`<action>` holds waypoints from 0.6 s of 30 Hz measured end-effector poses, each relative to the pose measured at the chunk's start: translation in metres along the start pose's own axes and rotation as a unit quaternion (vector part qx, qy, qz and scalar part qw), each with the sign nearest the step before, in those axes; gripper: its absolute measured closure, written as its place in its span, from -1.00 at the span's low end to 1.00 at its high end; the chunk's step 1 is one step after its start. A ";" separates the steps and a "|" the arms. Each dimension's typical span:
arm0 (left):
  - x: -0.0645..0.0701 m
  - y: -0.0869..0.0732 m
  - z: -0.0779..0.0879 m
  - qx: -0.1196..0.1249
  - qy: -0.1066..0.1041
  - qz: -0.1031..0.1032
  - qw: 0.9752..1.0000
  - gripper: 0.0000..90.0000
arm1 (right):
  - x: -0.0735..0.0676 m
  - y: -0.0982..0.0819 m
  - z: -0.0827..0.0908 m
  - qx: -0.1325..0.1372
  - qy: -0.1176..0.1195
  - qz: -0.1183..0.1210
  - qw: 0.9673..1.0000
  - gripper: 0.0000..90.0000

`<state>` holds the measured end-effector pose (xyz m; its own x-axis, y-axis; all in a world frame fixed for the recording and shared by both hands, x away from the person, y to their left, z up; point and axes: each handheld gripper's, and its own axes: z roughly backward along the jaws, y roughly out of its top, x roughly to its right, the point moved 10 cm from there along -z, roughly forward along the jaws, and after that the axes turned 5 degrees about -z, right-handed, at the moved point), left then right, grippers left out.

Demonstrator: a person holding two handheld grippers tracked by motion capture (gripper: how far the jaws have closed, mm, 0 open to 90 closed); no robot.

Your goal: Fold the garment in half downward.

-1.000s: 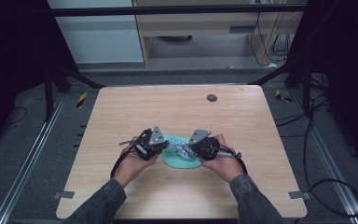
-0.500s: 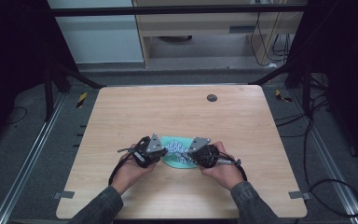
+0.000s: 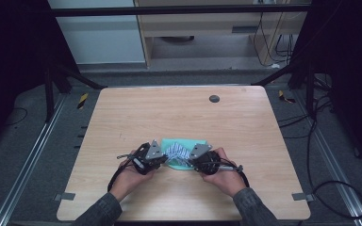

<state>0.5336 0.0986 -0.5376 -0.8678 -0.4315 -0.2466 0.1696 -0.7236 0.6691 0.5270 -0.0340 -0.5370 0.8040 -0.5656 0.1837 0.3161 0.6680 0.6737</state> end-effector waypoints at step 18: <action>0.014 -0.014 0.001 0.003 -0.007 -0.017 1.000 0.92 | -0.017 -0.010 -0.001 -0.001 -0.004 0.032 0.999 0.82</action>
<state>0.5186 0.1030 -0.5501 -0.8795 -0.3992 -0.2592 0.1371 -0.7340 0.6652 0.5105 -0.0300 -0.5473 0.8190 -0.5249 0.2318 0.2644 0.7037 0.6595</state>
